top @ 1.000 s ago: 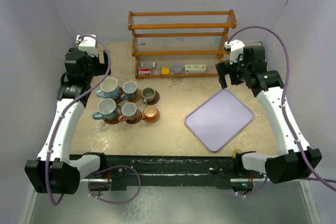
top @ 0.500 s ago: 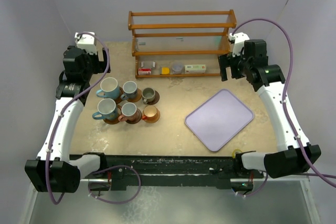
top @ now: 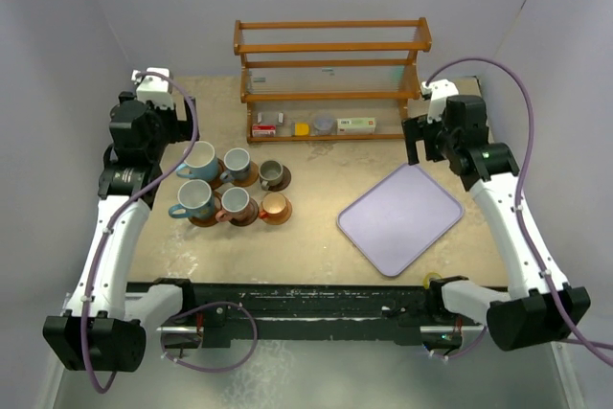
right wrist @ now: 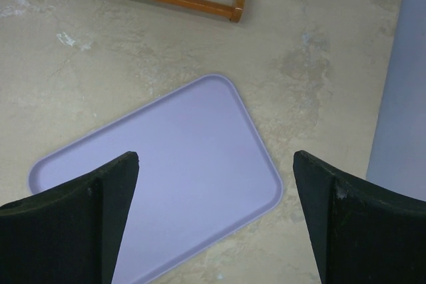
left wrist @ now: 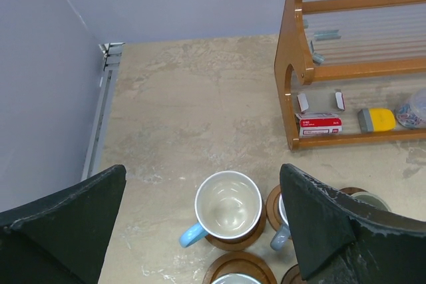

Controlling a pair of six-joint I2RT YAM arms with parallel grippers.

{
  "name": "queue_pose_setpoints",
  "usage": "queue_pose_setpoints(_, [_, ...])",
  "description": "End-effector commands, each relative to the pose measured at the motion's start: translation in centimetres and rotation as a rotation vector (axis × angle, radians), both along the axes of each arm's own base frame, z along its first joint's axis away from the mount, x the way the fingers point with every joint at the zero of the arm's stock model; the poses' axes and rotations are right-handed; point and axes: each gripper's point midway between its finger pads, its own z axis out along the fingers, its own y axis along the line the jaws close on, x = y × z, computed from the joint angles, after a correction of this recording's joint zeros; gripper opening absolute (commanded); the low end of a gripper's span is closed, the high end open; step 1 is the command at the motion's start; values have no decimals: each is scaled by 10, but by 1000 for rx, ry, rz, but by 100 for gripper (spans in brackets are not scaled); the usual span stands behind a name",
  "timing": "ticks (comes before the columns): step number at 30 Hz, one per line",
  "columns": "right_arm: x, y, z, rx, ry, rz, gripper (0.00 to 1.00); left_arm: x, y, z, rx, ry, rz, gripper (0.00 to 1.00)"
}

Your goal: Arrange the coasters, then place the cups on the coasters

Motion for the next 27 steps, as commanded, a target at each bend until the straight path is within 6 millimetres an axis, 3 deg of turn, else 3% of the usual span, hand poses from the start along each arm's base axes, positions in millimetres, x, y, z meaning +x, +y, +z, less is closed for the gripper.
queue_pose_setpoints(1, [0,-9,19,-10,-146,-30,100,-2,-2,17,8,-84,-22,94])
queue_pose_setpoints(10, [-16,-10,12,20,-197,-39,100,-8,-7,4,-32,-77,-37,95])
queue_pose_setpoints(20, [-23,-18,17,-8,-268,-55,100,-32,-13,9,-20,-141,-78,95])
queue_pose_setpoints(27, [-32,-27,8,-41,-278,-81,100,-36,-6,8,-6,-166,-44,95])
